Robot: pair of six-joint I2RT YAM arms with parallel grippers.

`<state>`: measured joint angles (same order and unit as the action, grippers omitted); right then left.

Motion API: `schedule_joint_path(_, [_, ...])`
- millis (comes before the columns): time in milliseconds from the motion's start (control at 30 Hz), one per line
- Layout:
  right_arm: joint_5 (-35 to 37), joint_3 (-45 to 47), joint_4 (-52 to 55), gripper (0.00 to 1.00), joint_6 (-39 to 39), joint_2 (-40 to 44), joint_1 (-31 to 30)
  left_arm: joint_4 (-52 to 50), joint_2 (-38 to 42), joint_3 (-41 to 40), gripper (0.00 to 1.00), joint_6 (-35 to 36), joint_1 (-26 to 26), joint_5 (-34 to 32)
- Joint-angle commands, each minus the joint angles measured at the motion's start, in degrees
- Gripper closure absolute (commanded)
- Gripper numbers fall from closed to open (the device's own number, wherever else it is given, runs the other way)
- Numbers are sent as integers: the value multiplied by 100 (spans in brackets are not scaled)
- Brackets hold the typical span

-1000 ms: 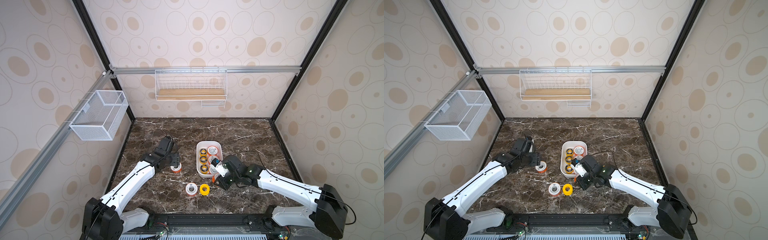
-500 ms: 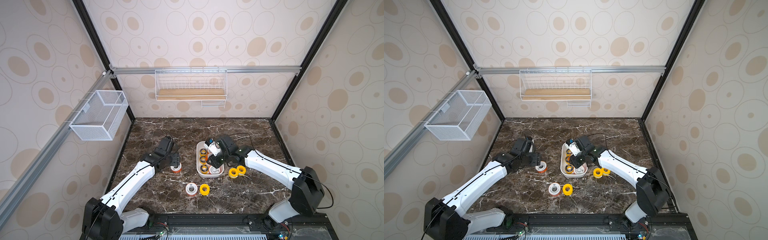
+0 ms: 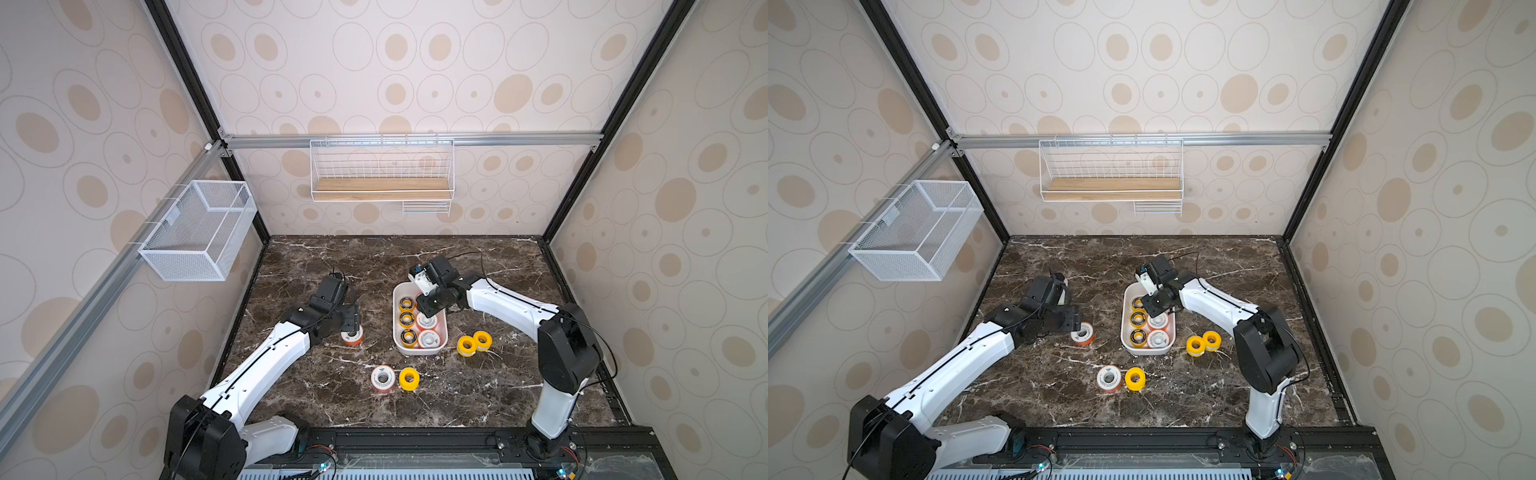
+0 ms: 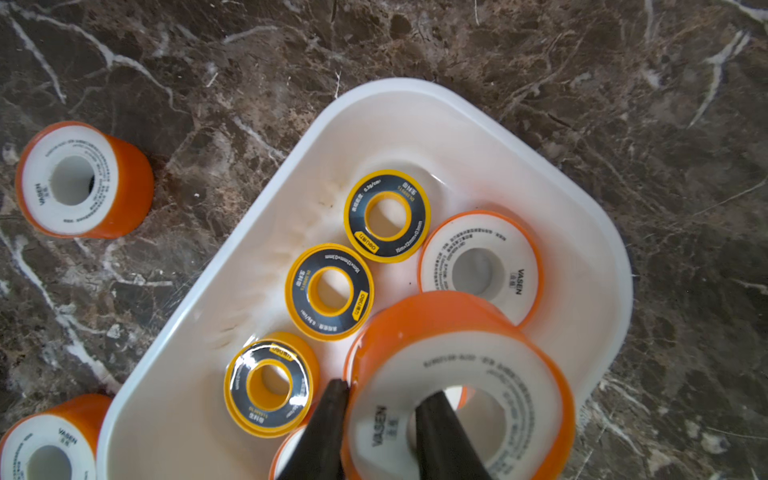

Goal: Put the sealing tape into the storage box
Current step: Place the sealing tape in the storage box.

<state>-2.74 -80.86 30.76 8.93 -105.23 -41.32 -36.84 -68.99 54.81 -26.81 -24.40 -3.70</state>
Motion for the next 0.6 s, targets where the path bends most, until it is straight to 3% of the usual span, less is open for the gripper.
schedule_joint_path(0, [265, -314, 264, 72, -38, -212, 25, 12, -72, 30, 24, 31, 30, -24])
schedule_joint_path(567, [427, -1374, 812, 73, -10, -1172, 114, 12, -18, 17, 24, 13, 32, -45])
